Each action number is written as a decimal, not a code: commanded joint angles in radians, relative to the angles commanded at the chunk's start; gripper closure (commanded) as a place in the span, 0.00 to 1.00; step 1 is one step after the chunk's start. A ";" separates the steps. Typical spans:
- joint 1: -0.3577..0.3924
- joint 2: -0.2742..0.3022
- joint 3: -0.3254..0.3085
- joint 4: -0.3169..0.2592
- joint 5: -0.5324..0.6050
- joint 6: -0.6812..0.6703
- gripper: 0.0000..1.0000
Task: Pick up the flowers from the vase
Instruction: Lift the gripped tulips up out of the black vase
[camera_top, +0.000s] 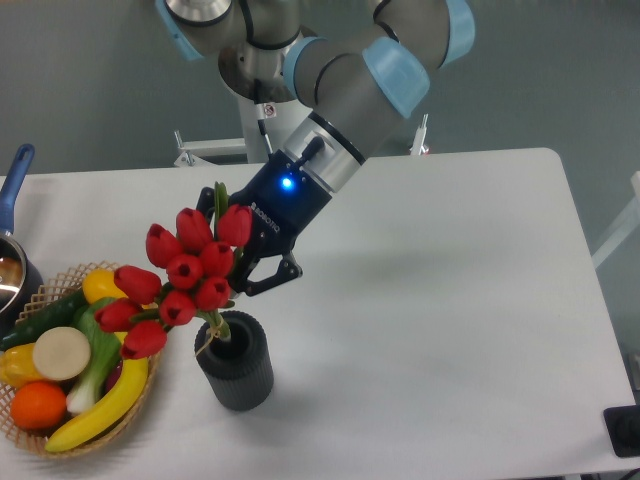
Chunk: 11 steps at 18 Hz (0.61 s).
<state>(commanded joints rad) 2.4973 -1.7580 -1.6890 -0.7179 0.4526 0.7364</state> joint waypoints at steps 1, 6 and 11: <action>0.000 0.000 0.008 0.000 -0.003 -0.008 0.60; 0.003 -0.001 0.071 0.000 -0.029 -0.055 0.60; 0.021 -0.011 0.130 0.000 -0.029 -0.094 0.60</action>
<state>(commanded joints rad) 2.5187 -1.7687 -1.5586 -0.7179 0.4234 0.6428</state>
